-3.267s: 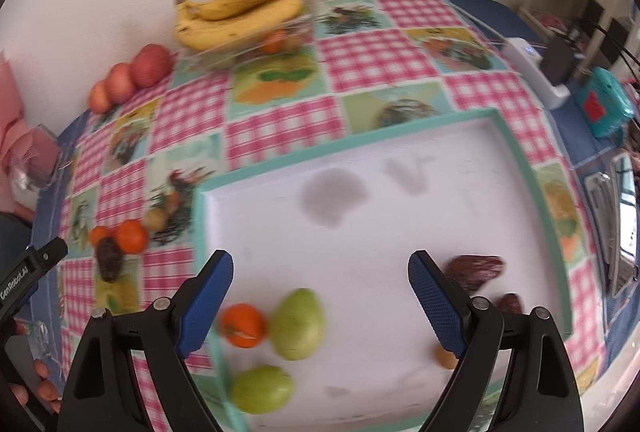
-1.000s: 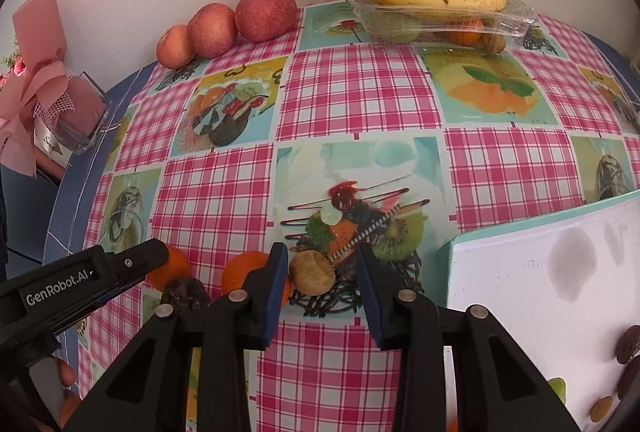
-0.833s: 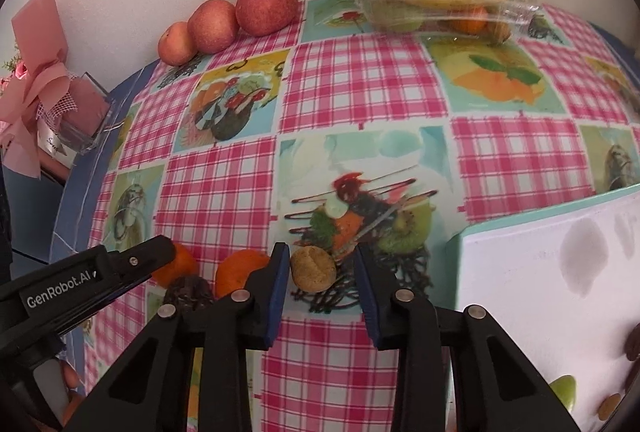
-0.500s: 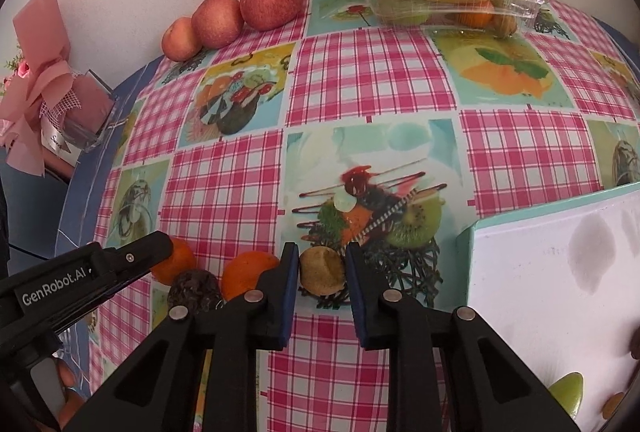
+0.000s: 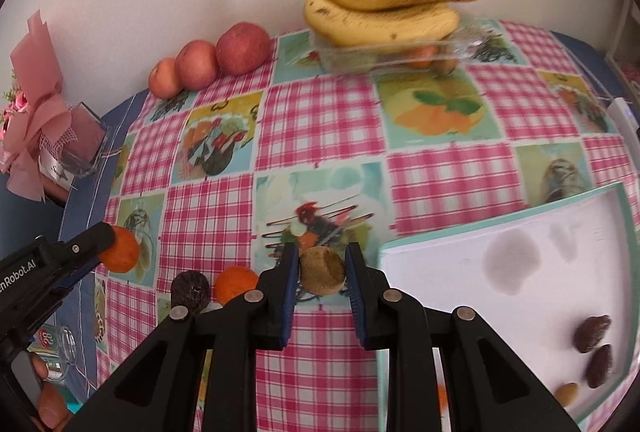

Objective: Organize fruits
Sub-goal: 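Carry the brown fruit and orange over the white tray with both tools, then open both tools to release the brown fruit and orange in the tray, then move both tools back toward the last date and orange beside the tray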

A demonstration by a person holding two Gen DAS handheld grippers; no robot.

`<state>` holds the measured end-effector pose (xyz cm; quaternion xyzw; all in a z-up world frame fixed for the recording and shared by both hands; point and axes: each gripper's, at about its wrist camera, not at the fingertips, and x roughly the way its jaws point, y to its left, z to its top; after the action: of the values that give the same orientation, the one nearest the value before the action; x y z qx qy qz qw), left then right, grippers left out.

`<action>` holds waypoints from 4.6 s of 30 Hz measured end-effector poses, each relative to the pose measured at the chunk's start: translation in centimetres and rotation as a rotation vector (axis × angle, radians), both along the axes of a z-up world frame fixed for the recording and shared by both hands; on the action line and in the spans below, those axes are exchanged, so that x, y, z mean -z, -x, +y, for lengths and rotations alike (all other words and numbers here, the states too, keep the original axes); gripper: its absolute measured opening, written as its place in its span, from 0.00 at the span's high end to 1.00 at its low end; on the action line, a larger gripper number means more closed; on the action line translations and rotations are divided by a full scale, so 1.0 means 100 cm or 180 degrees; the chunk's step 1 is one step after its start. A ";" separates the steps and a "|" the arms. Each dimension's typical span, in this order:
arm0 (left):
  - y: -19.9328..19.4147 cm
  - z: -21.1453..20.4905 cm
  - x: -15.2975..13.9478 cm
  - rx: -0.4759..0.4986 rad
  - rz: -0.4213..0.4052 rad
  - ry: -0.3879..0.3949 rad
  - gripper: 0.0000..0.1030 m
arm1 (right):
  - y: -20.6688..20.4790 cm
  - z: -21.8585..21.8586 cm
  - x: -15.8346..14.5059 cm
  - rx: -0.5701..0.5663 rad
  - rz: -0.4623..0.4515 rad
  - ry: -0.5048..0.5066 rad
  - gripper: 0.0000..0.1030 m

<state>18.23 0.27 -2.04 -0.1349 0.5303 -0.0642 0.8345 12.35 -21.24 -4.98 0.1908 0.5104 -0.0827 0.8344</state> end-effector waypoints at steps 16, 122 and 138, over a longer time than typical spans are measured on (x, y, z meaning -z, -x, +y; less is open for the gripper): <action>0.023 -0.033 -0.047 0.0204 -0.0258 0.0039 0.72 | 0.032 -0.042 -0.055 0.0123 -0.0129 0.0352 0.76; 0.060 -0.177 0.028 0.0904 0.0283 -0.0591 0.26 | 0.080 -0.174 0.029 0.0816 0.0589 0.0213 0.19; 0.045 -0.135 0.017 0.0541 0.0081 -0.0894 0.00 | 0.081 -0.151 0.013 0.0775 0.0336 0.0268 0.10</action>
<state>13.69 -13.21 -3.77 0.0276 0.5541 -0.0581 0.8299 4.29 -36.32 -6.32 0.2116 0.5228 -0.2145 0.7974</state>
